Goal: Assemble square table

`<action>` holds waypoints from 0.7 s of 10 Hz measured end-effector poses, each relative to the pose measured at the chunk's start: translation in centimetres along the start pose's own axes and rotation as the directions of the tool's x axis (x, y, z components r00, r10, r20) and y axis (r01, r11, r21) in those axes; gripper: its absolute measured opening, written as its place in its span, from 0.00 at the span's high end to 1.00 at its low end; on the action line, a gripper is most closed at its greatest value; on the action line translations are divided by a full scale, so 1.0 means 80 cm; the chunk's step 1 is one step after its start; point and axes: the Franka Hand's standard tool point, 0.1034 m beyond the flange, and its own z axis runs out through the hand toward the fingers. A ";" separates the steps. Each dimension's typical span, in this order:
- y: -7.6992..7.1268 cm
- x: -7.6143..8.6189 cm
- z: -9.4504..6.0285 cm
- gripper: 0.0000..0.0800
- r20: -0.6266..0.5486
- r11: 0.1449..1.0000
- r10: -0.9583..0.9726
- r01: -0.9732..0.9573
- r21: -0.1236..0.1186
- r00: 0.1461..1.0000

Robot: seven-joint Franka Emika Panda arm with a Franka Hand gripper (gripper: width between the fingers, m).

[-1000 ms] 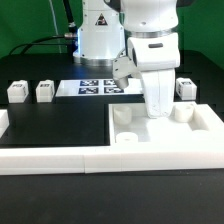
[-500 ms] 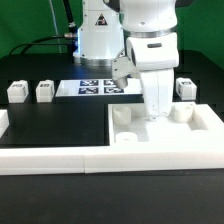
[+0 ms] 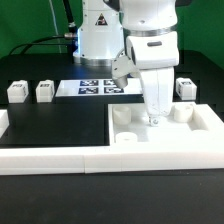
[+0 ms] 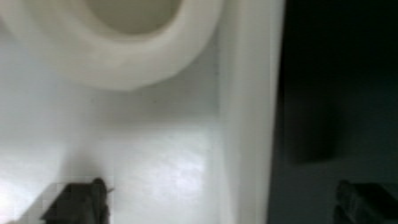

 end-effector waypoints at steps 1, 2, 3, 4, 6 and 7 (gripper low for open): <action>0.000 0.000 0.000 0.19 0.000 1.000 0.000 0.000 0.000 1.000; 0.000 0.000 0.000 0.19 0.000 1.000 0.000 0.000 0.000 1.000; 0.000 0.000 0.000 0.19 0.000 1.000 0.000 0.000 0.000 1.000; 0.000 0.001 -0.002 0.19 0.001 1.000 0.018 -0.018 0.000 1.000; -0.010 0.010 -0.033 0.19 0.019 0.991 0.137 -0.137 -0.008 0.990; -0.019 0.019 -0.045 0.19 0.026 0.982 0.188 -0.188 -0.011 0.982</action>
Offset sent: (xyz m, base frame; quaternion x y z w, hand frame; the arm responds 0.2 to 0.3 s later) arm 0.0000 0.0000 0.0000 0.0000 0.0000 0.0000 1.0000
